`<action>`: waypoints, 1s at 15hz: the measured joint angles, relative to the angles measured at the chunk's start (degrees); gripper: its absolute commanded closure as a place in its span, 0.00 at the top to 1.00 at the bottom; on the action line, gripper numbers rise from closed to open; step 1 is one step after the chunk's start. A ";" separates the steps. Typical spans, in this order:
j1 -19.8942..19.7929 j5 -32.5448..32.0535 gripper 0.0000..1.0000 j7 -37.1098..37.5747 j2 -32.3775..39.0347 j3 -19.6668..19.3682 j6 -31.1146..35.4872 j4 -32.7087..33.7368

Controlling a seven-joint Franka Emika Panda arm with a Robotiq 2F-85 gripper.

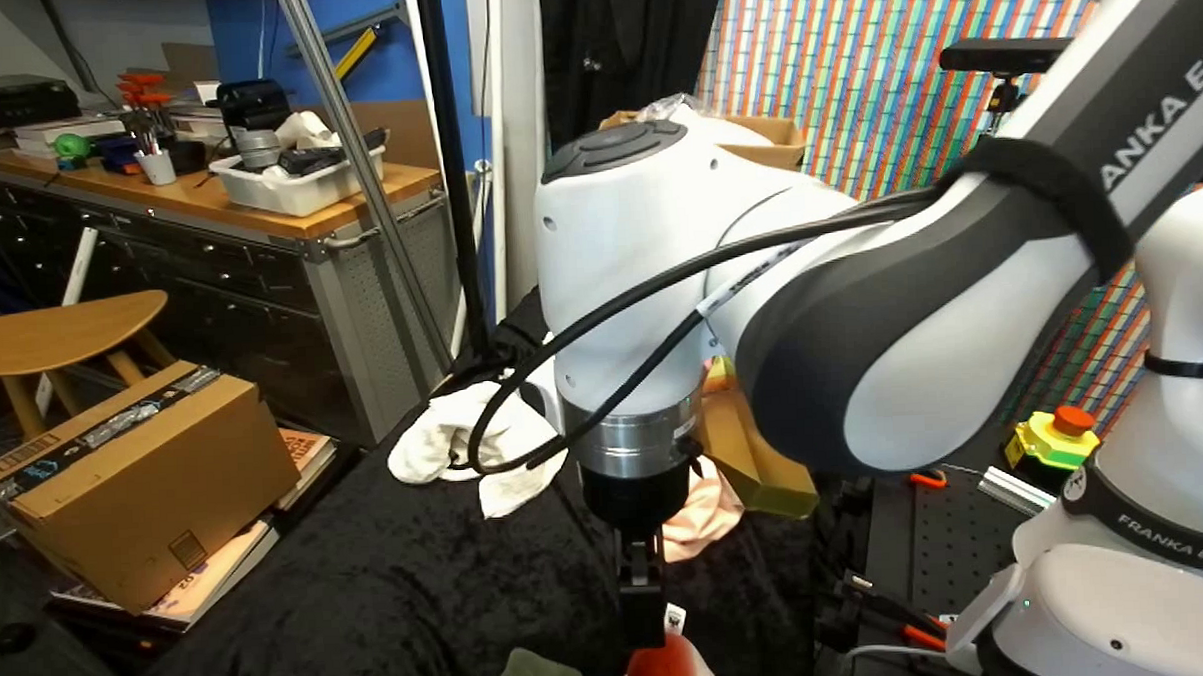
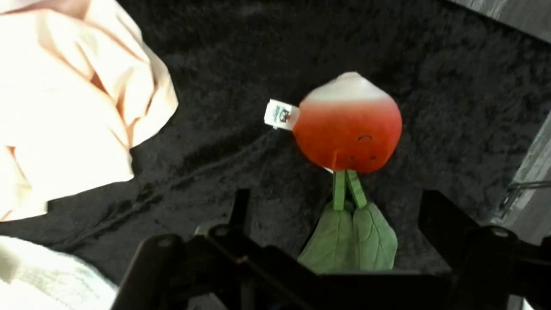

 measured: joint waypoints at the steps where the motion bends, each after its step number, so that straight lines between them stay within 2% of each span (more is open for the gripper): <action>1: -1.75 0.20 1.00 -1.29 0.89 1.44 -0.98 0.46; 4: -5.98 0.22 1.00 -4.21 3.92 4.27 -1.28 1.77; 8: -9.58 1.66 1.00 -7.54 7.49 6.74 -0.91 3.19; 15: -13.51 14.39 1.00 -13.07 10.51 11.49 -1.08 5.06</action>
